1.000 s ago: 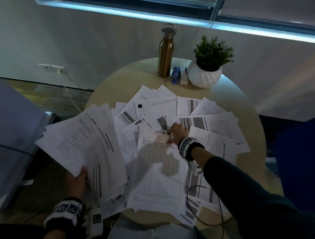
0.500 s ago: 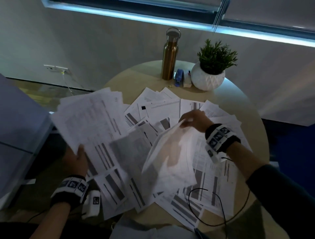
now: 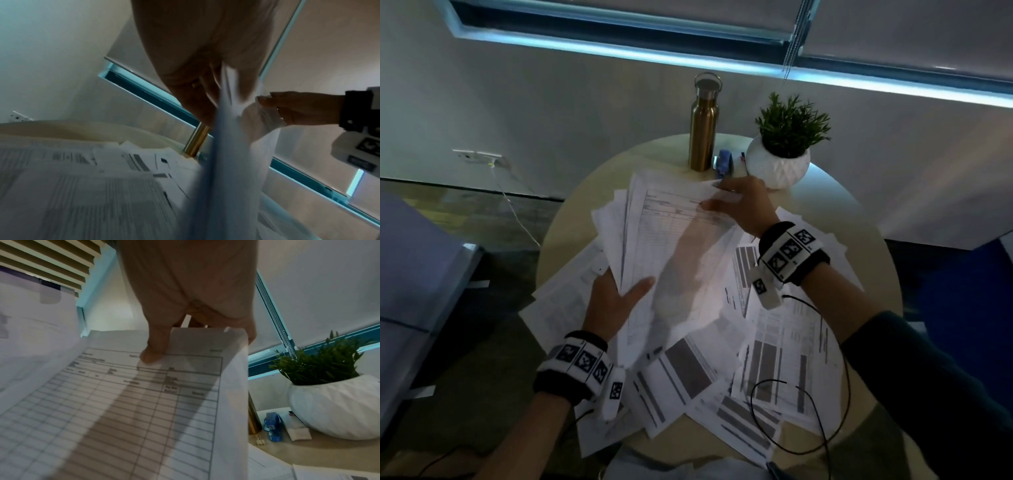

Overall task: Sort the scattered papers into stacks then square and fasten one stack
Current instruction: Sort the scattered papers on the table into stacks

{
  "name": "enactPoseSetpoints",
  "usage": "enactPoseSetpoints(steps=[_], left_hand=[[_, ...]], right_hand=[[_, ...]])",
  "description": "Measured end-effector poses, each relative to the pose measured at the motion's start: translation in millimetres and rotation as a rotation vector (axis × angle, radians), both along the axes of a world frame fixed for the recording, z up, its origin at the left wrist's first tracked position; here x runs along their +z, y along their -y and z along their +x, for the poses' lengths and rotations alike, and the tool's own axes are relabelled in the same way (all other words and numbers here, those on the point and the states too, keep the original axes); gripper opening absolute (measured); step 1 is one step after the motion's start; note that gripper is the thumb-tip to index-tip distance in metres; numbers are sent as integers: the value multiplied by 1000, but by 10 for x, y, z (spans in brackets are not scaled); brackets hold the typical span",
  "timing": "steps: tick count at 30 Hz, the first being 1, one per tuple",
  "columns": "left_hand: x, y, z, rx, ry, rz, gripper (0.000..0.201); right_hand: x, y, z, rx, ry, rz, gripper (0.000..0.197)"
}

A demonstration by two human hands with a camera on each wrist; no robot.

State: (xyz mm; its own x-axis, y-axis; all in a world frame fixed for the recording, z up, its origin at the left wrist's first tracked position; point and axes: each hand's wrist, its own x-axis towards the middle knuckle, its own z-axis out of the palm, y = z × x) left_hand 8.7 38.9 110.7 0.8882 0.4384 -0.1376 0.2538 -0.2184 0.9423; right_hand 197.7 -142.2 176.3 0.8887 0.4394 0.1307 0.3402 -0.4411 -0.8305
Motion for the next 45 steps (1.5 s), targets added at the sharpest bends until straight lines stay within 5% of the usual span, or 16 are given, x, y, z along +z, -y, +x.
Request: enactPoseSetpoints(steps=[6, 8, 11, 16, 22, 27, 32, 37, 42, 45], left_hand=[[-202, 44, -168, 174, -53, 25, 43], [-265, 13, -283, 237, -101, 13, 47], [-361, -73, -466, 281, -188, 14, 47], [-510, -248, -684, 324, -326, -67, 50], [-519, -208, -702, 341, -416, -93, 55], [-515, -176, -657, 377, -423, -112, 56], [-560, -141, -650, 368, -382, -65, 57], [-563, -63, -620, 343, -381, -63, 54], [-539, -52, -645, 376, -363, -91, 55], [-552, -92, -690, 403, -355, -124, 53]], right_hand=[[-540, 539, -87, -114, 61, -132, 56], [-862, 917, -132, -174, -111, -421, 62], [-1337, 1537, -281, -329, -469, -820, 97], [-1716, 2124, -591, -654, -862, -758, 142], [-1741, 2125, -767, -811, -822, -359, 126], [-1520, 2143, -884, -701, -914, -438, 62], [-1297, 2174, -784, -815, -510, -118, 26], [-1480, 1842, -479, -698, -515, -346, 26], [-1657, 1507, -516, -635, -688, -519, 101], [-1684, 1447, -560, -644, -705, -490, 108]])
